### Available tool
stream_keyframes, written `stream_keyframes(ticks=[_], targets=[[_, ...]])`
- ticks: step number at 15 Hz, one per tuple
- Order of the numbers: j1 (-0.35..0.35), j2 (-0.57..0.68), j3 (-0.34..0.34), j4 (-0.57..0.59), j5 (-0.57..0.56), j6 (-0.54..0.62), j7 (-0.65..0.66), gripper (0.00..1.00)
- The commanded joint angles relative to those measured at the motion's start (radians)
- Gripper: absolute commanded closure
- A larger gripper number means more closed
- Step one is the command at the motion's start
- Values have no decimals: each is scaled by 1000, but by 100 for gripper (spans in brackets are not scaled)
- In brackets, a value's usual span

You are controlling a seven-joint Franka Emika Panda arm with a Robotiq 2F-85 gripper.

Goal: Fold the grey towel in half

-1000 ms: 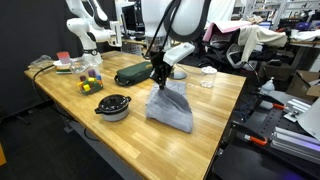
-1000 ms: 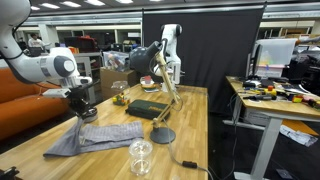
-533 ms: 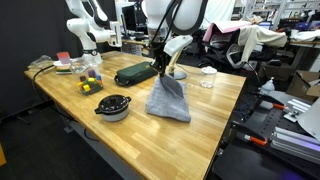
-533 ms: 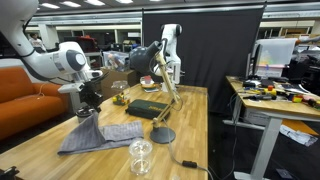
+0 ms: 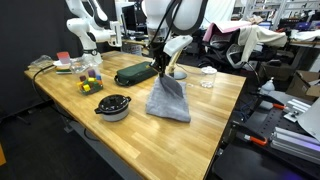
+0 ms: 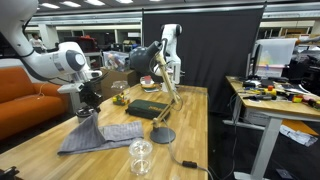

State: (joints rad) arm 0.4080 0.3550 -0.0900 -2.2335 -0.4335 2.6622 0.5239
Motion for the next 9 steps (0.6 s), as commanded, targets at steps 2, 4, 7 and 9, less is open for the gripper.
stream_keyframes(ticks=[2,4,7,9], targets=[[-14,-1,14,1,-7,-3,4,92],[-15,-1,14,1,-7,-3,4,98],[-29,19,11,33,4,-2,-7,98],[-40,28,0,63,-2,-6,-12,98]])
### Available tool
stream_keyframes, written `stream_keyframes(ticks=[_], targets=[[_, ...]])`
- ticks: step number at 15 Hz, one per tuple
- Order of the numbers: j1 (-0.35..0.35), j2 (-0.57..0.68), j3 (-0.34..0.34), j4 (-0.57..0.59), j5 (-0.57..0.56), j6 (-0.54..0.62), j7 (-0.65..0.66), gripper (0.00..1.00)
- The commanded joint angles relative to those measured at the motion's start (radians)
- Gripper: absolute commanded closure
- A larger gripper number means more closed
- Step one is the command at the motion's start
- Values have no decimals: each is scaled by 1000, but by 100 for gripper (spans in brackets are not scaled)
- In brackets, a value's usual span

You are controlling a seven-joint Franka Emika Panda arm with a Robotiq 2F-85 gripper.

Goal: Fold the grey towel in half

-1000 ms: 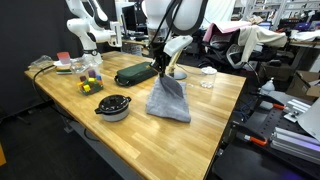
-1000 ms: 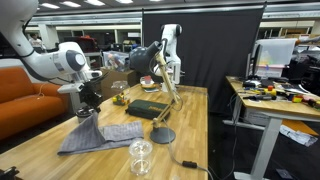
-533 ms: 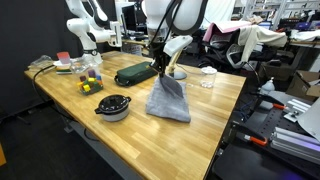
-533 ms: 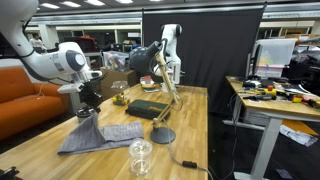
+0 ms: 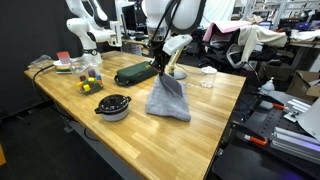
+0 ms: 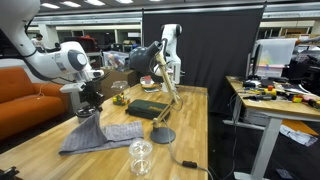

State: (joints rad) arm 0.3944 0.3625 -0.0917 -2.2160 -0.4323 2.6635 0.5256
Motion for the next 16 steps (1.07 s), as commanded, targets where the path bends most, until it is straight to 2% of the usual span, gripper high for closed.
stream_keyframes(ticks=[1,9,11,12,16], targets=[[-32,29,-6,67,-8,-9,-14,98],[-26,144,-112,255,-47,-88,38,98],[-32,164,-119,289,-38,-102,43,98],[-48,145,-102,251,-23,-67,18,92],[-47,161,-104,276,-23,-82,27,92]])
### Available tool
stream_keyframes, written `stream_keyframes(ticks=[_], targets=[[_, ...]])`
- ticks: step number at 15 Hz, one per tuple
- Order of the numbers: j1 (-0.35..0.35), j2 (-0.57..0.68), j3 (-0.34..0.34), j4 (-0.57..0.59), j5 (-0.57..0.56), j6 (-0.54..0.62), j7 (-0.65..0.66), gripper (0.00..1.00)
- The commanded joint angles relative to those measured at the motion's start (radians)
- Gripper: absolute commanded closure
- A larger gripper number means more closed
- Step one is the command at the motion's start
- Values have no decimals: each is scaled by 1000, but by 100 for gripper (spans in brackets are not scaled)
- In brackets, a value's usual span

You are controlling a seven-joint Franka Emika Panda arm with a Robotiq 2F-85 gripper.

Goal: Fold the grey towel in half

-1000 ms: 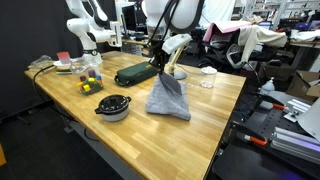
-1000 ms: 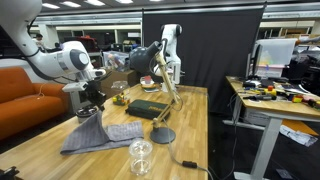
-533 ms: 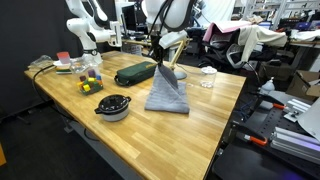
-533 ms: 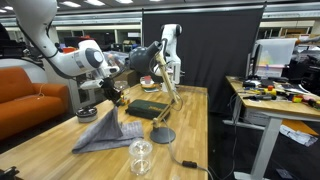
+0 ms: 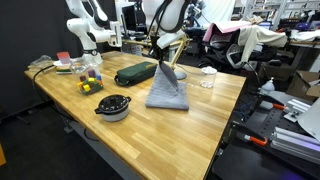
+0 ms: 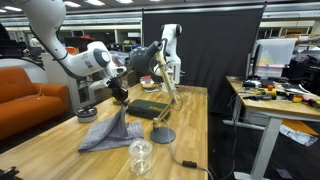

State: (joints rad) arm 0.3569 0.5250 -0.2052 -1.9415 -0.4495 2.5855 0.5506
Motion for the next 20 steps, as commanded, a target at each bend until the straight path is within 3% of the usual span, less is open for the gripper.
stream_keyframes(ticks=[1,3,4,12,20], targets=[[-9,0,9,2,-5,-4,2,92],[-9,1,9,3,-5,-4,3,92],[-9,1,9,3,-5,-4,3,98],[9,2,-36,36,-32,-42,81,98],[-9,67,6,124,-18,-228,63,98]])
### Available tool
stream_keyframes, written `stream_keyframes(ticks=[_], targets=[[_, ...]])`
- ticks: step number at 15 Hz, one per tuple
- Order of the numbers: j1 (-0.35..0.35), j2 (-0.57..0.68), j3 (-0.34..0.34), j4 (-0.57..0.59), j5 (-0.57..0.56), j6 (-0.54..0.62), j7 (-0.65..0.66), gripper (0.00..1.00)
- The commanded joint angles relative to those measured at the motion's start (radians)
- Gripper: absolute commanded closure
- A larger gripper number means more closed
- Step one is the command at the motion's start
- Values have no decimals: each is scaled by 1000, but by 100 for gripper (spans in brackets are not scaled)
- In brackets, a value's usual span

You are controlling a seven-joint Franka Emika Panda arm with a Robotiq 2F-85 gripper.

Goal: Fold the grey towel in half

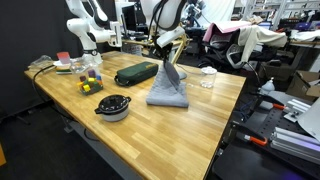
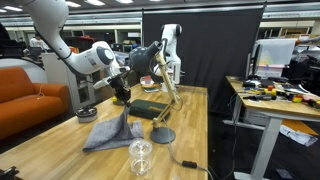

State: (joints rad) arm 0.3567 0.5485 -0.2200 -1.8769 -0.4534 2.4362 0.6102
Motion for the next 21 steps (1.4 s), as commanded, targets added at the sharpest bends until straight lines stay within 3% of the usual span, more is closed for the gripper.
stream_keyframes(ticks=[1,10,11,12,16,21], targets=[[-9,59,27,74,-12,-100,2,98],[-17,228,55,247,28,-194,-15,98],[-20,242,59,263,37,-194,-17,67],[-6,218,45,217,11,-155,2,90],[-5,243,45,250,17,-169,1,67],[-6,243,46,252,18,-171,1,67]])
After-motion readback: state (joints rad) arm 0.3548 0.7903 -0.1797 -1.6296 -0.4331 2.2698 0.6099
